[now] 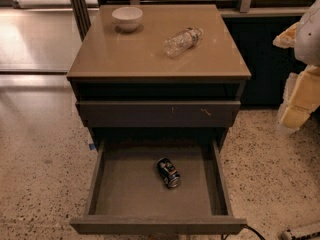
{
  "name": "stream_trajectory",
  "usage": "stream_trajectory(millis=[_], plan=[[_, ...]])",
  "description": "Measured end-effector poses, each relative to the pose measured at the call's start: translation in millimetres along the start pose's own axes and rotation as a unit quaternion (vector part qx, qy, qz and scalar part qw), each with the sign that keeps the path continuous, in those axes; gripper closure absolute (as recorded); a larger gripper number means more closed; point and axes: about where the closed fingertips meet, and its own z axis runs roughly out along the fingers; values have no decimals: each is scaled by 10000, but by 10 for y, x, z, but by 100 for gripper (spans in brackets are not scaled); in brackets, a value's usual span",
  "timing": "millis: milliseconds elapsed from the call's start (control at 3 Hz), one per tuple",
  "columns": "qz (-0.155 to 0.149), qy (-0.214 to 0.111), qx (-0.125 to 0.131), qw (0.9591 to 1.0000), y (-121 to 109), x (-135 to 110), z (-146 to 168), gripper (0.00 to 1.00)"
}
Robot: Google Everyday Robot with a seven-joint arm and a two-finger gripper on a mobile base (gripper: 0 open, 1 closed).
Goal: Pick pepsi can from middle drawer and place on counter
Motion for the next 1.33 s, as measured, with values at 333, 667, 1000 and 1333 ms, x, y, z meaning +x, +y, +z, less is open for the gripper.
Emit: stream_trajectory(millis=[333, 667, 1000, 1333], plan=[[68, -26, 24, 10000, 21, 24, 90, 0], [-20, -53, 9, 10000, 134, 10, 514, 0], [-68, -64, -42, 9999, 257, 6, 981, 0], [-82, 11, -59, 9999, 443, -40, 1590, 0]])
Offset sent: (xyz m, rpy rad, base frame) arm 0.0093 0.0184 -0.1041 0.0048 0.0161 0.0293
